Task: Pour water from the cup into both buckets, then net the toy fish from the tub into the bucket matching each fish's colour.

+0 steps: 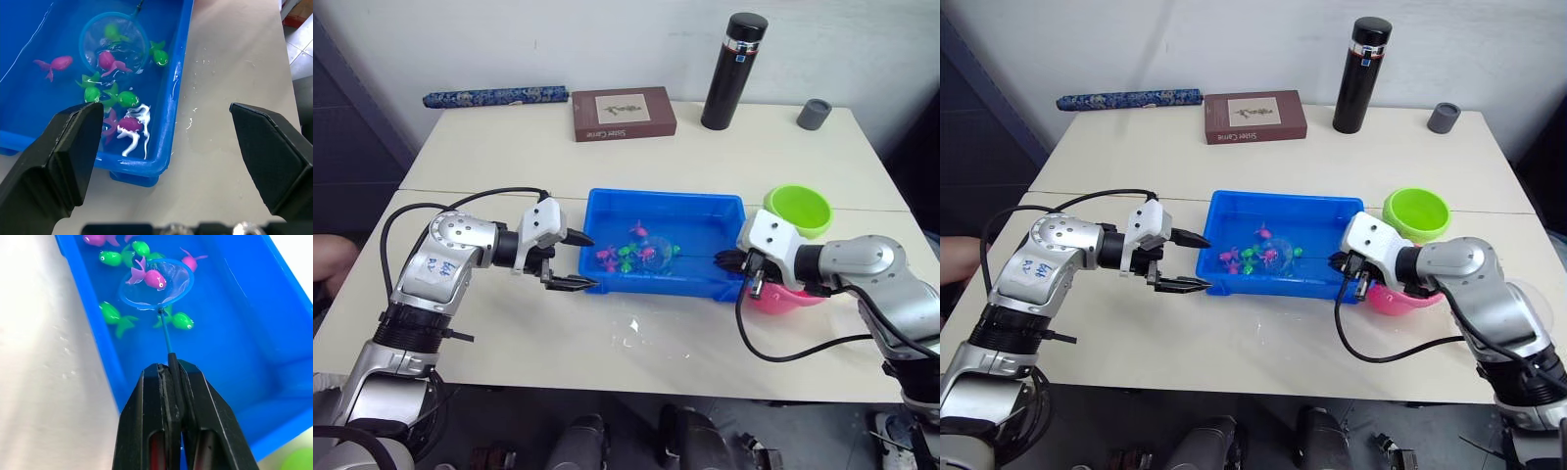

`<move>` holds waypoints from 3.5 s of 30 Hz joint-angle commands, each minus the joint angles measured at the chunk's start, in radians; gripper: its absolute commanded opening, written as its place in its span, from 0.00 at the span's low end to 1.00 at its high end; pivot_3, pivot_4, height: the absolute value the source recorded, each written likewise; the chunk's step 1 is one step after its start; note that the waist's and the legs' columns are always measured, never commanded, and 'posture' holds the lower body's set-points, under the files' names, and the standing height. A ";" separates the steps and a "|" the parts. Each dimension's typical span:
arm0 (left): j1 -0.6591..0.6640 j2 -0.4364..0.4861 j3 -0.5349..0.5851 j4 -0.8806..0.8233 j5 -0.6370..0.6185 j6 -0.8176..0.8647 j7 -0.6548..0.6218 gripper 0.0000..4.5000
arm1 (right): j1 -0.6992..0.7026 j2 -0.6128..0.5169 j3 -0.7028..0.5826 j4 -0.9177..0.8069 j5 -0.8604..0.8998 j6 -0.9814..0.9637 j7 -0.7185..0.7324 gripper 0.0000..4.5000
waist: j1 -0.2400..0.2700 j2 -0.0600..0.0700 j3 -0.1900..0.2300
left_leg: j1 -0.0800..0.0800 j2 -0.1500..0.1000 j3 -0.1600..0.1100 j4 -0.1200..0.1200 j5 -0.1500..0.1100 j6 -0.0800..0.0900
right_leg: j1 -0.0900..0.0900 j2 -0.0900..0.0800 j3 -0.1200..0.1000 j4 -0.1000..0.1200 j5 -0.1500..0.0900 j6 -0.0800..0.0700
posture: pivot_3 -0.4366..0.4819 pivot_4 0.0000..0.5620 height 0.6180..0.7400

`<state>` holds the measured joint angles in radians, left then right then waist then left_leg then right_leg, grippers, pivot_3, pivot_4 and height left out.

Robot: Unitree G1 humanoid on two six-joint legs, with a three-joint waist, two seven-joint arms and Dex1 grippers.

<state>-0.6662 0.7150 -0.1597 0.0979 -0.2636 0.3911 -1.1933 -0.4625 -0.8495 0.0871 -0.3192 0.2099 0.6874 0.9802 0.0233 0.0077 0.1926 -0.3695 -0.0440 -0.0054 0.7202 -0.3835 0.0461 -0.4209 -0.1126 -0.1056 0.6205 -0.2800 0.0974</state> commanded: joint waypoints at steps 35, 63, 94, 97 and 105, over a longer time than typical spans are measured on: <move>-0.314 -0.378 0.004 0.348 -0.075 -0.094 -0.113 0.99 | 1.171 -0.079 -1.063 -0.545 -0.352 -0.412 -0.186 0.00 | 0.025 0.001 -0.002 | 0.006 -0.004 0.010 -0.003 0.001 0.002 | 0.000 0.002 0.010 0.004 0.001 0.003 | 0.48 0.27 1.00; -0.121 -0.169 0.100 0.221 0.000 -0.038 0.022 0.99 | 0.327 -0.033 -0.488 -0.363 0.269 0.168 -0.263 0.00 | -0.001 0.001 -0.002 | 0.016 0.003 0.010 -0.004 0.000 0.000 | 0.007 0.002 0.013 0.001 0.001 0.000 | 0.48 0.27 1.00; 0.106 -0.080 0.197 -0.152 -0.086 0.174 0.235 0.99 | -0.006 0.123 0.035 0.026 0.036 0.162 -0.360 0.00 | -0.002 0.002 -0.002 | 0.013 0.000 0.006 -0.004 0.000 0.000 | 0.007 0.000 0.010 -0.001 0.001 0.000 | 0.48 0.27 1.00; 0.103 -0.084 0.193 -0.146 -0.085 0.164 0.232 0.99 | -0.006 0.147 -0.006 -0.011 0.066 0.207 -0.364 0.00 | 0.000 0.002 -0.002 | 0.013 0.000 0.006 -0.004 0.000 0.000 | 0.007 0.000 0.009 -0.001 0.001 0.000 | 0.48 0.27 1.00; 0.045 -0.131 0.146 -0.074 -0.082 0.127 0.202 0.99 | 0.040 0.147 -0.172 -0.182 0.186 0.375 -0.370 0.00 | 0.002 0.002 -0.001 | 0.013 0.000 0.005 -0.004 0.000 0.000 | 0.007 0.000 0.008 -0.001 0.001 0.000 | 0.48 0.27 1.00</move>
<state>-0.5960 0.5925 -0.0062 0.0177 -0.3356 0.5409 -0.9782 -0.4298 -0.6956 -0.0176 -0.4284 0.3572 1.0203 0.6202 0.0251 0.0094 0.1911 -0.3563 -0.0443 -0.0001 0.7158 -0.3836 0.0461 -0.4135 -0.1124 -0.0971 0.6191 -0.2791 0.0978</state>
